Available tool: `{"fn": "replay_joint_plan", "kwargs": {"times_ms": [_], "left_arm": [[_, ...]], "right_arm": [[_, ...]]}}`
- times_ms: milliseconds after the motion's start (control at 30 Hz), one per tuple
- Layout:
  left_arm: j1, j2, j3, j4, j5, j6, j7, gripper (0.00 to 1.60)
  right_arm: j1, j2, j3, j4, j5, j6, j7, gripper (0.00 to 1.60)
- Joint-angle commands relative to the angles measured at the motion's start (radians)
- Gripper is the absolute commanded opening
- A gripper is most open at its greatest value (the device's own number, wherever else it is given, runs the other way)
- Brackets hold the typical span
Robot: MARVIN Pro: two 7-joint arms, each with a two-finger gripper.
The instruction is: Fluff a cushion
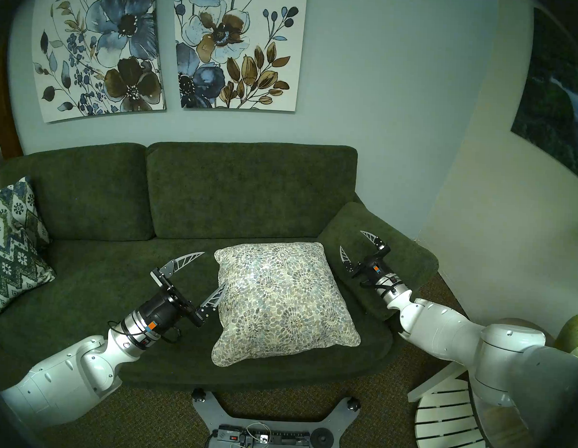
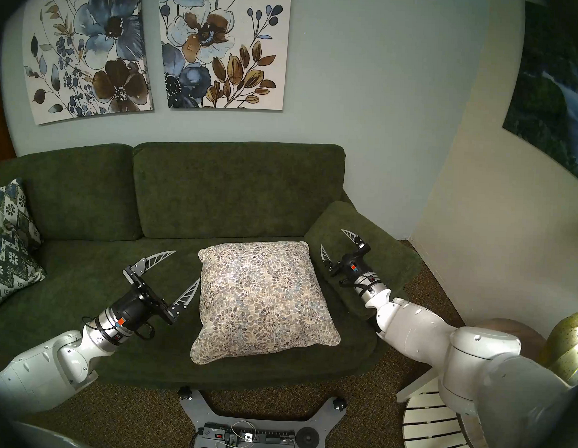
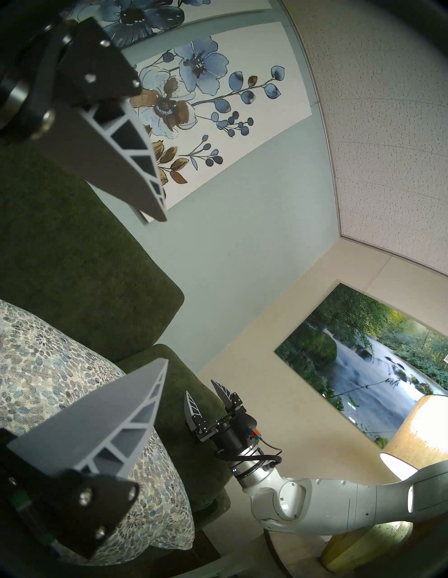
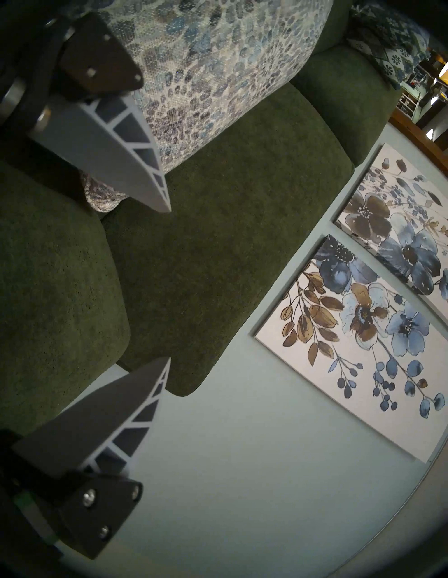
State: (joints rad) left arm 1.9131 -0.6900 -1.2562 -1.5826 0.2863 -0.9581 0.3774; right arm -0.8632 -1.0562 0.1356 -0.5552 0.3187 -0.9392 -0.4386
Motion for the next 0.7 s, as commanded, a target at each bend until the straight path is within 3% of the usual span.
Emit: {"fn": "replay_joint_plan", "kwargs": {"times_ms": [0,300,667], "left_arm": [[-0.001,-0.002,0.0,-0.003,0.0,0.0,0.001,1.6],[-0.001,-0.001,0.001,-0.002,0.0,-0.001,0.001,1.6],[-0.002,0.001,0.002,-0.001,0.0,-0.001,0.001,1.6]], "right_arm": [[0.034,0.067,-0.026,-0.129,-0.099,-0.012,-0.038,1.6],[-0.062,0.155,-0.082,-0.267,-0.158,-0.021,-0.043,1.6],[-0.16,0.277,-0.151,-0.354,-0.192,-0.021,-0.058,1.6]]}}
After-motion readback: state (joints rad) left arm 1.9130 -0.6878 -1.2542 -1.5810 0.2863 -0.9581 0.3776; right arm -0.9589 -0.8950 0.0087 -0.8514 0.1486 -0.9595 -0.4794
